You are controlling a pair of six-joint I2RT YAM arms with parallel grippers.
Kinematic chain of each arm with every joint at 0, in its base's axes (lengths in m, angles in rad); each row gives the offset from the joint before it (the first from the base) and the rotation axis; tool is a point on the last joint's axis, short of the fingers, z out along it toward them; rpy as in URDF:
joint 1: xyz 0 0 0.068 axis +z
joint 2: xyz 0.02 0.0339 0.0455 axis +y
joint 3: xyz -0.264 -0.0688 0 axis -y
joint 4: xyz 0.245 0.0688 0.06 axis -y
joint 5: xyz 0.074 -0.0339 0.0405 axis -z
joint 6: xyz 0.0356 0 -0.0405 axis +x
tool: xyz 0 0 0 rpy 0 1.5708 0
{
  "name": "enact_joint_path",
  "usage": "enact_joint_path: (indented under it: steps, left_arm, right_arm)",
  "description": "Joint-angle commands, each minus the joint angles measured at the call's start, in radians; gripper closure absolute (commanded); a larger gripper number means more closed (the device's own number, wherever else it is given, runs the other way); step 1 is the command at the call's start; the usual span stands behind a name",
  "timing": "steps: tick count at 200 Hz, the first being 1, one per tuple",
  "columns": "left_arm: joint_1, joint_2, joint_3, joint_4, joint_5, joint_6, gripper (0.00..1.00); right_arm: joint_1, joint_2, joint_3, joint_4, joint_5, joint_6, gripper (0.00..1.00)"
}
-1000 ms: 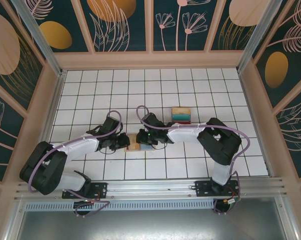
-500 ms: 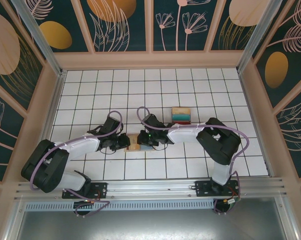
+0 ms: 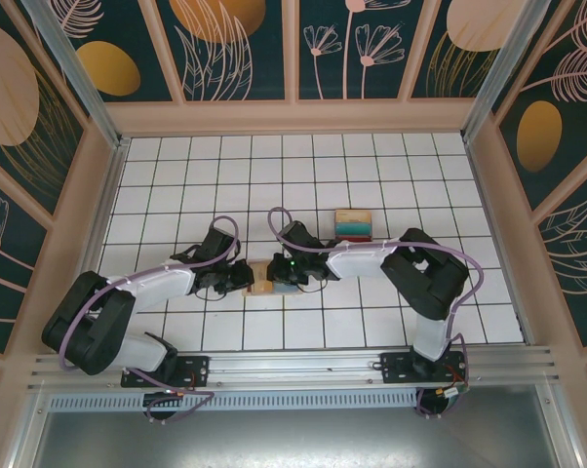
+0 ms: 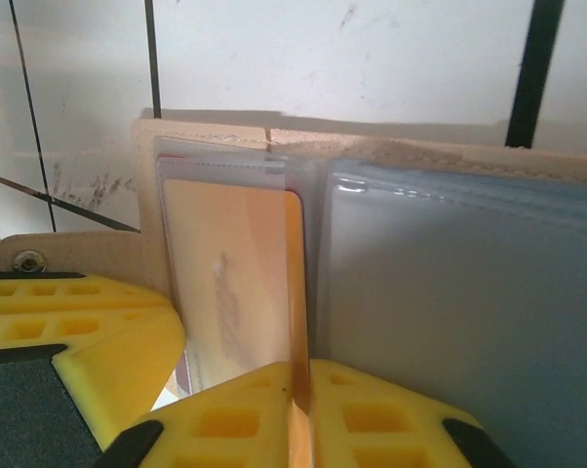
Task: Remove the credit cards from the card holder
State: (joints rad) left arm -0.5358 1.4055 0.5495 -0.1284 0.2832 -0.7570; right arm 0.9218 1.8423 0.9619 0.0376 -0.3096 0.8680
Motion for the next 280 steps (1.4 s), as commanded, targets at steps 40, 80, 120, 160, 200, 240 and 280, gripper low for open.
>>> enact_joint_path:
  steps: [40,80,120,160,200,240,280]
  left_arm:
    - [-0.006,0.023,0.006,-0.021,-0.019,-0.004,0.98]
    - [-0.007,0.029,0.012,-0.049,-0.051,-0.001,1.00]
    - [-0.006,0.033,0.015,-0.057,-0.056,0.002,1.00]
    - [-0.007,0.034,0.018,-0.057,-0.056,0.005,1.00]
    - [-0.006,0.035,0.018,-0.051,-0.044,0.006,1.00]
    - [-0.007,0.033,0.015,-0.047,-0.035,0.005,1.00]
    - [-0.007,0.035,0.015,-0.045,-0.035,0.005,1.00]
  right_arm:
    - [-0.011,-0.007,-0.038,0.024,-0.018,0.012,1.00]
    - [-0.027,-0.047,-0.074,0.017,0.004,0.019,1.00]
    - [-0.045,-0.087,-0.113,0.011,0.027,0.028,1.00]
    - [-0.057,-0.115,-0.143,0.011,0.032,0.028,1.00]
    - [-0.057,-0.078,-0.135,0.089,-0.037,0.036,0.81]
    - [-0.057,-0.039,-0.119,0.110,-0.054,0.043,0.82]
    - [-0.057,-0.047,-0.121,0.094,-0.040,0.040,0.98]
